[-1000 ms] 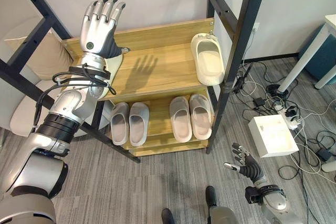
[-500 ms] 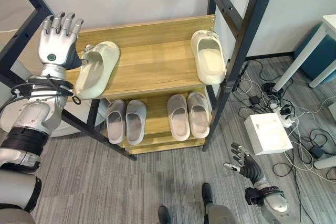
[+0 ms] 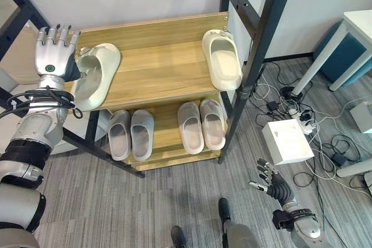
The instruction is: Arrange the slippers neatly on the shoe rack.
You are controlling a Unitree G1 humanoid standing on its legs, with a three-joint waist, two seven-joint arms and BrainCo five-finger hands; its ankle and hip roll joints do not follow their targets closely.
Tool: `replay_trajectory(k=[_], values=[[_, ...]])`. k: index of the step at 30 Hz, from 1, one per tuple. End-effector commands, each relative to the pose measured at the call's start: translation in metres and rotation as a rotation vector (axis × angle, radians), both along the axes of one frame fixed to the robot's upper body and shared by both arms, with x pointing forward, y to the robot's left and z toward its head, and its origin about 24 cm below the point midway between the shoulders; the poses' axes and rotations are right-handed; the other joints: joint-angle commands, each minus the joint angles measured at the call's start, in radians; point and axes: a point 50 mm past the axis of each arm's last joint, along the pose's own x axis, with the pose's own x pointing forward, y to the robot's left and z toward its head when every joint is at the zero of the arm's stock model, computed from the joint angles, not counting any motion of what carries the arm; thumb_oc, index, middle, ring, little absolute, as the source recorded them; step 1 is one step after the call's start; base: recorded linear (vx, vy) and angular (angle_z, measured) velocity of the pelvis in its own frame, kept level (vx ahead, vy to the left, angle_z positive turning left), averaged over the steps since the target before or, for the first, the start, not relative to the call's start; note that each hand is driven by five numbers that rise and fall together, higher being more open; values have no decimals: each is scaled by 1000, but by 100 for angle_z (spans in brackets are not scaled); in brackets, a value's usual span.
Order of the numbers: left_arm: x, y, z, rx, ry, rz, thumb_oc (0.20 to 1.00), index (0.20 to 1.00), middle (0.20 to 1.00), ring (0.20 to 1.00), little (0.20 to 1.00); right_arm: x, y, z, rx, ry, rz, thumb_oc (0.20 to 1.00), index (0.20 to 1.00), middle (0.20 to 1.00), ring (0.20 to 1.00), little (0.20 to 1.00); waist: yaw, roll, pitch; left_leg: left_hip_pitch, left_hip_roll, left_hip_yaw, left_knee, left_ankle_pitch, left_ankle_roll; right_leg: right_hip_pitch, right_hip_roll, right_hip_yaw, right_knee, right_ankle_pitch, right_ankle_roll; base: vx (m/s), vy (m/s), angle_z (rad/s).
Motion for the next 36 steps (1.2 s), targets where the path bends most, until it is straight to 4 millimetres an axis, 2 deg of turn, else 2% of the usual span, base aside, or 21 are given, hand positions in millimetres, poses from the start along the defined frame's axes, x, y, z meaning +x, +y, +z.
replay_trajectory(k=[1, 6, 7, 8, 9, 10, 16, 18, 23, 24, 25, 27, 36], values=[[-5, 14, 64, 20, -196, 80, 1000, 1000, 1000, 1000, 1000, 14, -2, 30, 7, -171, 3, 1000, 1000, 1000, 1000, 1000, -14, -8, 19, 20, 28, -68, -6, -82, -22, 87, -80, -16, 7, -120, 143, -15, 26, -7], [-4, 20, 77, 27, -220, 126, 1000, 1000, 1000, 1000, 1000, 14, -3, 33, 6, -187, -2, 1000, 1000, 1000, 1000, 1000, -26, -18, 29, 7, 28, -54, -6, -83, -18, 64, -81, -4, 7, -108, 148, -12, 26, -13], [-3, 19, 77, 28, -220, 125, 893, 893, 893, 893, 893, 14, -3, 33, 7, -187, -3, 1000, 1000, 1000, 1000, 1000, -25, -18, 29, 7, 28, -53, -6, -83, -18, 63, -81, -4, 6, -108, 148, 0, 0, 0], [-3, 20, 78, 37, -212, 134, 539, 539, 539, 539, 539, 14, -3, 33, 7, -187, -3, 1000, 1000, 1000, 1000, 1000, -27, -17, 28, 7, 28, -51, -6, -83, -18, 62, -82, -3, 7, -107, 149, 0, 0, 0], [-3, 21, 78, 45, -206, 141, 448, 448, 448, 448, 448, 14, -4, 34, 8, -189, -5, 1000, 1000, 1000, 1000, 1000, -29, -17, 28, 8, 27, -49, -6, -85, -17, 61, -82, -2, 7, -107, 150, 0, 0, 0], [-2, 21, 79, 46, -206, 140, 200, 200, 200, 200, 200, 14, -3, 34, 10, -189, -6, 1000, 1000, 1000, 1000, 1000, -27, -18, 29, 8, 27, -49, -6, -85, -17, 61, -82, -2, 7, -107, 150, 0, 0, 0], [-1, 22, 79, 66, -159, 143, 200, 200, 200, 200, 200, 13, -7, 32, 15, -182, -26, 1000, 1000, 1000, 1000, 1000, -29, -11, 26, 13, 22, -45, -6, -88, -14, 63, -90, -2, 6, -103, 154, 1, 6, 0], [2, 14, 76, 57, -155, 105, 200, 200, 200, 200, 200, 13, -9, 31, 19, -173, -30, 1000, 1000, 1000, 1000, 1000, -27, -9, 24, 11, 20, -50, -6, -88, -14, 67, -91, -9, 5, -105, 153, 0, 0, 0], [10, -20, 75, 55, -187, -32, 200, 200, 200, 200, 200, 14, -11, 29, 12, -165, -36, 1000, 1000, 1000, 1000, 1000, -23, -6, 18, 15, 19, -64, -6, -89, -15, 81, -92, -21, 4, -113, 150, -4, -11, 1], [15, -39, 74, 63, -191, -95, 200, 200, 200, 200, 200, 14, -10, 27, 11, -152, -34, 1000, 1000, 1000, 1000, 1000, -25, -3, 14, 19, 20, -68, -6, -89, -17, 87, -91, -25, 4, -117, 148, -15, -50, 5], [16, -39, 74, 63, -191, -95, 200, 200, 200, 200, 200, 14, -10, 27, 11, -152, -34, 1000, 1000, 1000, 1000, 1000, -25, -3, 15, 19, 21, -68, -6, -89, -17, 88, -91, -25, 4, -117, 148, -15, -56, 6], [23, -59, 74, 67, -188, -154, 200, 200, 200, 200, 200, 14, -10, 26, 8, -145, -34, 1000, 1000, 1000, 1000, 1000, -33, 2, 12, 26, 23, -67, -6, -89, -19, 92, -89, -22, 4, -119, 147, -7, -68, -2], [35, -90, 78, 136, -184, -230, 200, 200, 200, 200, 200, 12, -20, 27, -13, -148, -70, 1000, 1000, 1000, 1000, 1000, -88, 39, 25, 42, 31, -22, -6, -84, -23, 70, -81, 33, 8, -112, 144, -2, -44, -8]])
